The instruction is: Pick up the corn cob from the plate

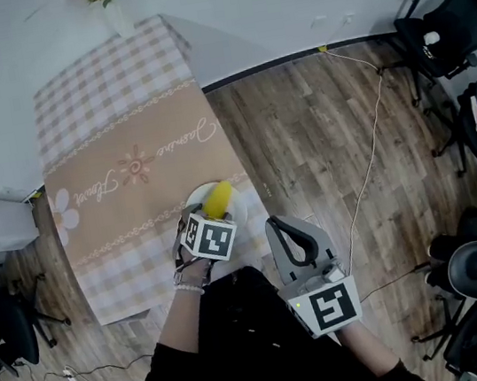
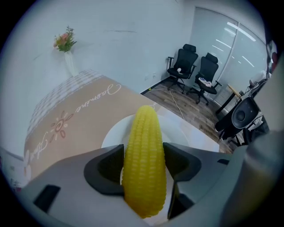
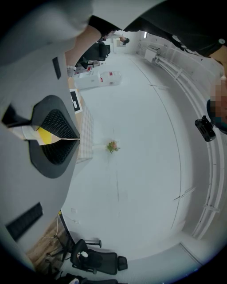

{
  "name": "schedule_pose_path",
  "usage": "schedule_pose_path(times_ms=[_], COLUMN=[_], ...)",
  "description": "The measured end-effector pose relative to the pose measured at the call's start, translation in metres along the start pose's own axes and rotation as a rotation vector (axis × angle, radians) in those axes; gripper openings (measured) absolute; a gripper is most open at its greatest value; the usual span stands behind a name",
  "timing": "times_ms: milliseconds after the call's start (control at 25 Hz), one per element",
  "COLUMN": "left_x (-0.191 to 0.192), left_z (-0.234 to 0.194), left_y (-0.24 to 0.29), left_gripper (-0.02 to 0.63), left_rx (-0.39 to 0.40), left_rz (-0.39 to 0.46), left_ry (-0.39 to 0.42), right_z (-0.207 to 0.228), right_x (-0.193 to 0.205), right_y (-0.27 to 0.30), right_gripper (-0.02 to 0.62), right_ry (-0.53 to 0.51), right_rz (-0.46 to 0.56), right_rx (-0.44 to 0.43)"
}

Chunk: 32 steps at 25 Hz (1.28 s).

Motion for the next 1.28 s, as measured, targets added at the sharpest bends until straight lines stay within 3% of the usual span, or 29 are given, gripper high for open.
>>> schedule_pose_path(times_ms=[240, 760, 920, 1280], left_x=[-0.005, 0.001, -0.003, -0.003], left_z=[-0.002, -0.012, -0.029, -0.042], left_y=[-0.007, -0.020, -0.029, -0.076], left_gripper=[0.264, 0.261, 0.261, 0.261], left_rx=[0.026, 0.168, 0.166, 0.190], left_rz=[0.093, 0.155, 0.207, 0.284], left_ry=[0.008, 0.026, -0.032, 0.015], right_z=[-0.005, -0.020, -0.021, -0.042], right_x=[0.002, -0.004, -0.008, -0.021], right_y=[0.005, 0.014, 0.016, 0.030], right_gripper=[0.043, 0.043, 0.043, 0.043], right_ry=[0.000, -0.018, -0.024, -0.057], right_rz=[-0.008, -0.025, 0.002, 0.005], right_rx=[0.016, 0.064, 0.102, 0.083])
Point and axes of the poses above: the fingertips, and each gripper's own axes: y forward along the fingers, z to its right, x out of its underside, the point moved 1 cm from there along -y, backward along the fingers, and after that the axes turned 15 degrees about -x, right-handed, at the moved point
